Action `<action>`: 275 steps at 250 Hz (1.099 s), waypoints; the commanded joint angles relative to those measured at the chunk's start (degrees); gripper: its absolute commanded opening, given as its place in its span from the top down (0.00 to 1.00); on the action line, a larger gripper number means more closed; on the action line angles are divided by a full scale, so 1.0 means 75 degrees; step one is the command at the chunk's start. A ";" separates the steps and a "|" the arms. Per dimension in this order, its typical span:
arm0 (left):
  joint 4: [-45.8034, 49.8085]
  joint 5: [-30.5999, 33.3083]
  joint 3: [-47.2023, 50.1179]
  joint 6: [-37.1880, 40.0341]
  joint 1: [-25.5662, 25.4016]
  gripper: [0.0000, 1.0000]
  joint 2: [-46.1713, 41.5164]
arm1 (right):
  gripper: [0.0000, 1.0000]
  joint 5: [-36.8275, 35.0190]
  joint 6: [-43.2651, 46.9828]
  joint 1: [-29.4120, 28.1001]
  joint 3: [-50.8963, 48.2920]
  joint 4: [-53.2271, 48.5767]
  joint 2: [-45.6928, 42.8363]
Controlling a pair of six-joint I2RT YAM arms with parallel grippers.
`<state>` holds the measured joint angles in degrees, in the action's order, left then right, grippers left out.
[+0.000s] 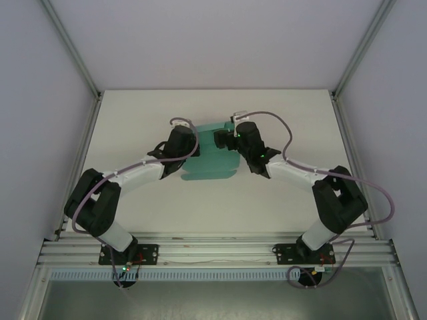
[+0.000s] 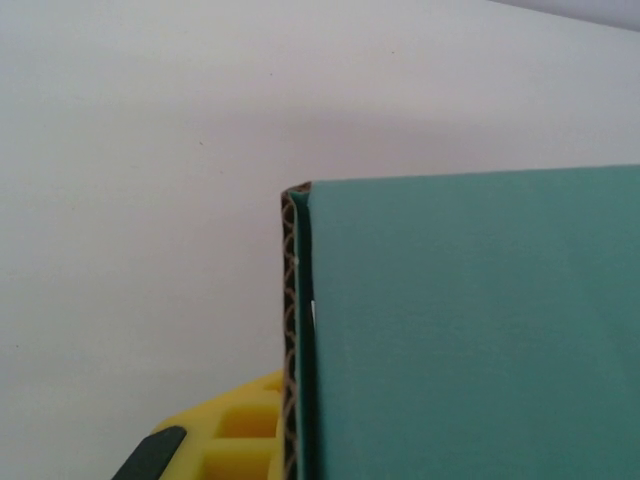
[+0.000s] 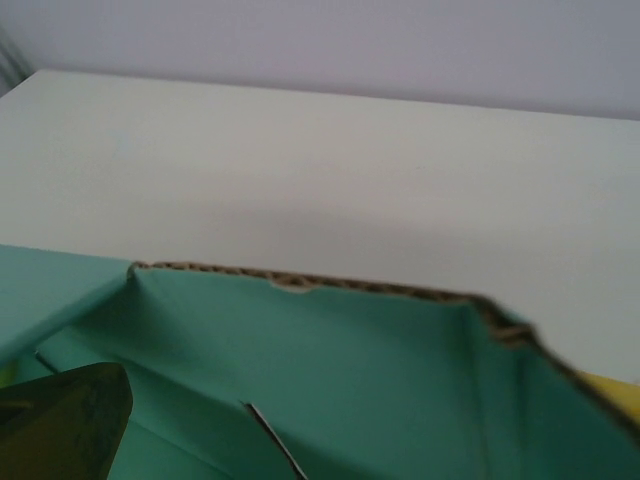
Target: Assemble paper box
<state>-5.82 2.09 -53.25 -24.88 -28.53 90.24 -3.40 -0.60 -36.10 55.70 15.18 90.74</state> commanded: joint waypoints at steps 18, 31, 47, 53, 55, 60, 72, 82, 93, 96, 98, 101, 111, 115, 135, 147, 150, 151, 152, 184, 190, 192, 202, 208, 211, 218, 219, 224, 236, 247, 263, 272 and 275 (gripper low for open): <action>0.0266 0.0566 -0.0305 -0.0139 -0.0092 1.00 0.0065 | 0.01 -0.1442 -0.0308 0.0052 -0.0709 -0.1001 -0.1500; 0.0308 0.0579 -0.0318 -0.0151 -0.0044 1.00 0.0028 | 0.00 -0.1287 -0.0148 0.0100 -0.0936 -0.1695 -0.1996; 0.0239 0.0297 -0.0297 -0.0183 0.0051 1.00 -0.0029 | 0.00 -0.1190 -0.0230 0.0227 -0.1177 -0.2508 -0.2531; 0.0200 0.0215 -0.0283 -0.0197 0.0070 1.00 -0.0053 | 0.00 -0.1075 -0.0275 0.0317 -0.1240 -0.2808 -0.2715; 0.0187 0.0205 -0.0274 -0.0198 0.0076 1.00 -0.0063 | 0.00 -0.1019 -0.0284 0.0352 -0.1272 -0.2902 -0.2768; 0.0165 0.0154 -0.0260 -0.0177 0.0095 1.00 -0.0077 | 0.00 -0.0910 -0.0300 0.0425 -0.1320 -0.3094 -0.2899; 0.0178 0.0152 -0.0259 -0.0117 0.0095 1.00 -0.0115 | 0.00 -0.0793 -0.0398 0.0635 -0.1451 -0.3419 -0.3149; 0.0185 0.0133 -0.0250 -0.0045 0.0100 1.00 -0.0145 | 0.00 -0.0482 -0.0366 0.0801 -0.1536 -0.3603 -0.3261; 0.0168 0.0116 -0.0224 -0.0034 0.0101 1.00 -0.0177 | 0.00 -0.0269 -0.0369 0.0933 -0.1569 -0.3715 -0.3260; 0.0166 0.0109 -0.0213 -0.0044 0.0097 1.00 -0.0192 | 0.00 -0.0246 -0.0385 0.0947 -0.1580 -0.3722 -0.3262; 0.0158 0.0114 -0.0204 -0.0048 0.0097 1.00 -0.0200 | 0.00 -0.0237 -0.0388 0.0958 -0.1582 -0.3717 -0.3263; 0.0149 0.0111 -0.0195 -0.0055 0.0105 1.00 -0.0196 | 0.00 -0.0168 -0.0372 0.0977 -0.1583 -0.3722 -0.3263; 0.0141 0.0110 -0.0188 -0.0080 0.0112 1.00 -0.0219 | 0.00 0.0095 -0.0238 0.1001 -0.1596 -0.3684 -0.3262; 0.0152 0.0100 -0.0188 -0.0089 0.0105 1.00 -0.0223 | 0.00 0.0159 -0.0207 0.0999 -0.1585 -0.3661 -0.3261; 0.0135 -0.0021 -0.0194 -0.0093 0.0113 1.00 -0.0230 | 0.00 0.0417 -0.0070 0.1008 -0.1513 -0.3406 -0.3135; 0.0141 -0.0095 -0.0205 -0.0089 0.0110 1.00 -0.0237 | 0.00 0.0423 0.0070 0.1012 -0.1410 -0.3283 -0.2927; 0.0143 -0.0107 -0.0205 -0.0089 0.0113 1.00 -0.0240 | 0.00 0.0388 0.0076 0.1008 -0.1369 -0.3254 -0.2873; 0.0144 -0.0117 -0.0203 -0.0091 0.0107 1.00 -0.0235 | 0.00 0.0380 0.0084 0.1018 -0.1357 -0.3248 -0.2851; 0.0150 -0.0121 -0.0201 -0.0086 0.0110 1.00 -0.0233 | 0.00 0.0375 0.0094 0.1017 -0.1345 -0.3234 -0.2834; 0.0157 -0.0322 -0.0203 -0.0053 0.0110 1.00 -0.0242 | 0.00 0.0066 0.0315 0.1015 -0.1042 -0.2707 -0.2204; 0.0156 -0.0373 -0.0208 -0.0054 0.0107 1.00 -0.0245 | 0.00 0.0068 0.0348 0.1018 -0.0983 -0.2606 -0.2115; 0.0156 -0.0381 -0.0208 -0.0050 0.0112 1.00 -0.0243 | 0.00 0.0067 0.0349 0.1016 -0.0976 -0.2571 -0.2091; 0.0121 -0.0442 -0.0183 -0.0050 0.0112 1.00 -0.0237 | 0.00 0.0108 0.0338 0.1008 -0.0904 -0.2391 -0.1982; 0.0109 -0.0485 -0.0199 -0.0045 0.0096 1.00 -0.0231 | 0.00 0.0211 0.0375 0.1010 -0.0871 -0.2289 -0.1926; 0.0098 -0.0496 -0.0169 -0.0037 0.0105 1.00 -0.0231 | 0.00 0.0253 0.0391 0.1014 -0.0851 -0.2239 -0.1916; 0.0085 -0.0515 -0.0166 -0.0033 0.0100 1.00 -0.0202 | 0.00 0.0354 0.0404 0.1006 -0.0830 -0.2092 -0.1883; 0.0085 -0.0514 -0.0165 -0.0033 0.0107 1.00 -0.0199 | 0.00 0.0374 0.0406 0.1011 -0.0824 -0.2070 -0.1881; 0.0085 -0.0525 -0.0163 -0.0034 0.0109 1.00 -0.0186 | 0.00 0.0469 0.0397 0.1003 -0.0836 -0.1982 -0.1879; 0.0108 -0.0543 -0.0176 -0.0010 0.0113 1.00 -0.0143 | 0.00 0.0713 0.0447 0.1015 -0.0850 -0.1784 -0.1869; 0.0109 -0.0536 -0.0183 0.0005 0.0104 1.00 -0.0103 | 0.00 0.0862 0.0498 0.1013 -0.0839 -0.1688 -0.1868; 0.0112 -0.0567 -0.0193 0.0010 0.0113 1.00 -0.0055 | 0.00 0.0948 0.0592 0.1012 -0.0807 -0.1684 -0.1838; 0.0076 -0.0575 -0.0189 0.0011 0.0103 1.00 -0.0033 | 0.00 0.0989 0.0630 0.1015 -0.0775 -0.1680 -0.1788; 0.0068 -0.0583 -0.0194 -0.0003 0.0103 1.00 -0.0051 | 0.00 0.1011 0.0632 0.1013 -0.0764 -0.1676 -0.1764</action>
<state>-4.54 -0.03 -53.95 -25.43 -27.38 90.24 1.58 2.22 -28.45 47.94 -0.71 76.66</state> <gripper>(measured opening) 0.094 0.999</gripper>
